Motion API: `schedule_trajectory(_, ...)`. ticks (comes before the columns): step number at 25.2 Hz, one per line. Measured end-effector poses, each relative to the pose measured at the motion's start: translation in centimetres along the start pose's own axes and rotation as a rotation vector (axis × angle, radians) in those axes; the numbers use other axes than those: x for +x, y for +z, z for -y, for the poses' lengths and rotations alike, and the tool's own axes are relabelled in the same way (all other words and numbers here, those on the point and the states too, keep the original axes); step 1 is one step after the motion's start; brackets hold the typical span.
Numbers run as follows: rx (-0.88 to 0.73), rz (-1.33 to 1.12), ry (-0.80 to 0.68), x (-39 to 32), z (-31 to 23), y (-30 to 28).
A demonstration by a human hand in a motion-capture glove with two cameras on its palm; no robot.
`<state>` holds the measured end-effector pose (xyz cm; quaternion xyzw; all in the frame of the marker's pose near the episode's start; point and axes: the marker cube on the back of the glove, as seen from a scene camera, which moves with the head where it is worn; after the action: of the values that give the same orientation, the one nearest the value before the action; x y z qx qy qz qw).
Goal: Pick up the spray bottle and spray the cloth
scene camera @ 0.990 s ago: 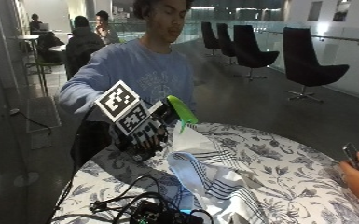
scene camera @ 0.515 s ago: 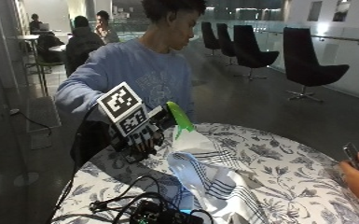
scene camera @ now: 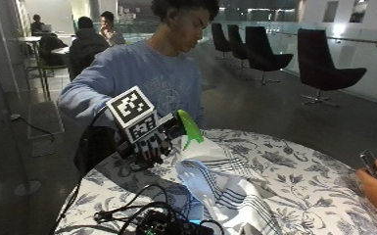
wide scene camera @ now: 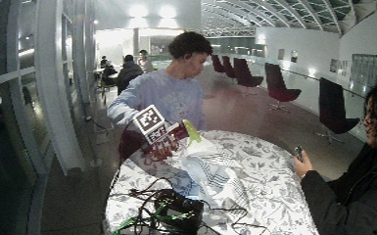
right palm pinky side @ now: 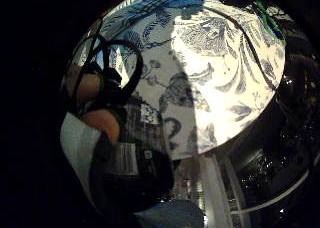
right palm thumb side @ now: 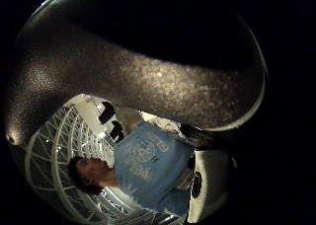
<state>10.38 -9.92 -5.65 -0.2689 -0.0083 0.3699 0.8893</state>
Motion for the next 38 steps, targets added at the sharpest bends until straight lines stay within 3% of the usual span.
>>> schedule_trajectory(10,0.002,-0.03,0.002,-0.7,0.0,0.3)
schedule_trajectory(16,0.078,0.049,-0.076,-1.8,-0.8,-0.3)
schedule_trajectory(21,0.228,0.209,-0.256,-5.1,-2.5,-1.5)
schedule_trajectory(29,0.476,0.559,-0.667,-15.9,-1.8,-1.1)
schedule_trajectory(33,0.452,0.62,-0.808,-22.3,0.3,2.3)
schedule_trajectory(38,0.364,0.642,-0.879,-29.0,4.2,7.4)
